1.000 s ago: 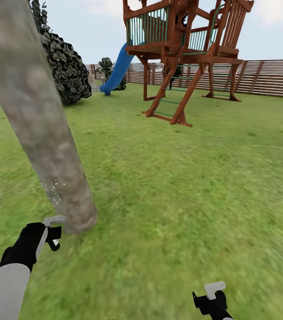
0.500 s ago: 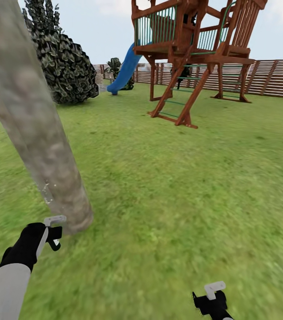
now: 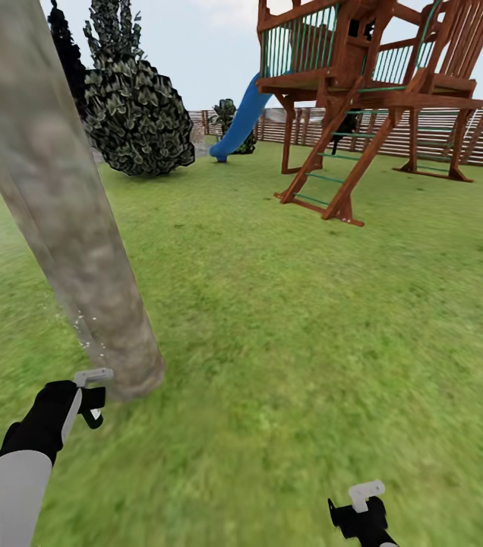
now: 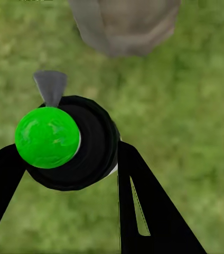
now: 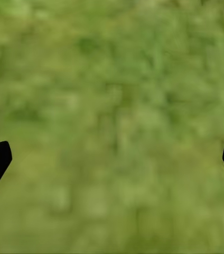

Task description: In the garden, pick up the pesticide atomizer on the floor and spray pesticide onto both trees until each tree trunk is fully covered.

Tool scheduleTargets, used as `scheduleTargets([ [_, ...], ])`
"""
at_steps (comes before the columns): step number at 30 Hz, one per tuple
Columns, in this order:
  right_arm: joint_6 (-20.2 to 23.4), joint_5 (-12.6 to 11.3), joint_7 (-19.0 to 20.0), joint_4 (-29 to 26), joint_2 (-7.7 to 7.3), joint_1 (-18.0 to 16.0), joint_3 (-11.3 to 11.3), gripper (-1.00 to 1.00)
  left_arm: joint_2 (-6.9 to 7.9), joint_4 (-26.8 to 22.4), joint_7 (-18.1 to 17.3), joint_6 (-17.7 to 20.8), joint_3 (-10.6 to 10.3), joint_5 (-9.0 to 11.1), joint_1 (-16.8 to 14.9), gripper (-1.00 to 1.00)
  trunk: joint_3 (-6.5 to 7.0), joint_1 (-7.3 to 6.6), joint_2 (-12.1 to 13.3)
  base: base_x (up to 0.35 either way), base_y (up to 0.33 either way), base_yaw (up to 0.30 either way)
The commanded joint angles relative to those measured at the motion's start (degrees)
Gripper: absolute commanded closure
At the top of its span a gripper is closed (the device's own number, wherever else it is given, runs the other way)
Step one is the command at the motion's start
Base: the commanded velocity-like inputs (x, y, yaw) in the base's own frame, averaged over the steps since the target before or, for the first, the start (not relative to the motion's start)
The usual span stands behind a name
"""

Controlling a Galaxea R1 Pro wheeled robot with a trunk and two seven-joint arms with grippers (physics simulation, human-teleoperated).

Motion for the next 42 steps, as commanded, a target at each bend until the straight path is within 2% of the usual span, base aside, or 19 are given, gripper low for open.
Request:
scheduleTargets([
  [1,0.00,0.00,0.00,0.00,0.00,0.00,-0.02,-1.00,0.00,0.00,-0.02,0.00,0.01,-0.02,0.00,1.00,0.00,0.00,0.00,0.238,-0.198,0.071],
  [9,0.00,0.00,0.00,0.00,0.00,0.01,-0.07,-1.00,0.20,0.64,-0.31,-0.40,0.06,0.06,-0.07,1.00,0.00,0.00,0.00,0.214,-0.172,0.120],
  [11,0.00,-0.04,0.00,0.00,0.00,0.01,-0.07,-1.00,0.64,0.82,-2.25,0.06,-0.09,-0.01,-0.70,1.00,0.00,0.00,0.00,0.020,-0.014,0.154],
  [13,0.00,-0.02,-0.01,0.00,-0.06,0.00,-0.07,-1.00,0.45,0.90,-3.40,0.27,-0.14,-0.15,-0.94,1.00,0.00,0.00,0.00,0.004,-0.003,0.028],
  [14,0.00,0.00,-0.02,0.00,-0.17,0.00,-0.07,-1.00,0.44,0.93,-3.65,1.26,-0.16,-0.14,-2.94,1.00,0.00,0.00,0.00,0.001,0.000,0.004],
  [16,0.00,-0.03,-0.08,0.00,-0.38,0.01,-0.09,-1.00,0.70,0.89,-3.81,6.94,-0.23,-0.31,-6.69,1.00,0.00,0.00,0.00,0.000,0.000,0.001],
  [17,0.00,-0.02,-0.08,0.00,-0.42,0.00,-0.09,-1.00,0.96,0.93,-3.86,8.00,-0.24,-0.40,-8.58,1.00,0.00,0.00,0.00,0.000,0.000,0.000],
  [20,0.00,0.00,-0.07,0.00,-0.44,0.04,-0.07,-1.00,3.84,0.98,-3.97,13.02,-0.30,-0.44,-13.46,1.00,0.00,0.00,0.00,0.000,0.000,0.000],
  [23,0.00,-0.03,-0.01,0.00,-0.44,0.02,-0.07,-1.00,6.57,0.96,-4.29,14.73,-0.40,-0.38,-15.89,1.00,0.00,0.00,0.00,0.000,0.000,0.000],
  [24,0.00,-0.03,-0.03,0.00,-0.39,0.02,-0.07,-1.00,6.94,0.95,-4.63,14.99,-0.94,-0.44,-16.12,1.00,0.00,0.00,0.00,0.000,0.000,0.076],
  [26,0.00,-0.04,-0.01,0.00,-0.28,-0.01,-0.07,-1.00,6.87,0.65,-4.75,15.21,-5.30,-0.41,-15.69,1.00,0.00,0.00,0.00,0.000,0.000,0.230],
  [28,0.00,-0.06,-0.01,0.00,-0.27,0.00,-0.07,-1.00,6.76,0.20,-4.77,15.34,-6.73,-0.24,-15.59,1.00,0.00,0.00,0.00,0.000,0.000,0.197],
  [34,0.00,0.00,-0.03,0.00,-0.43,0.00,-0.07,-1.00,6.62,0.17,-4.77,15.38,-7.16,-0.11,-15.56,1.00,0.00,0.00,0.00,0.087,-0.186,0.013],
  [42,0.00,0.00,-0.07,0.00,-0.44,-0.01,-0.07,-1.00,6.47,0.12,-4.77,15.38,-7.12,-0.11,-15.92,1.00,0.00,0.00,0.00,-0.125,-0.271,0.000],
])
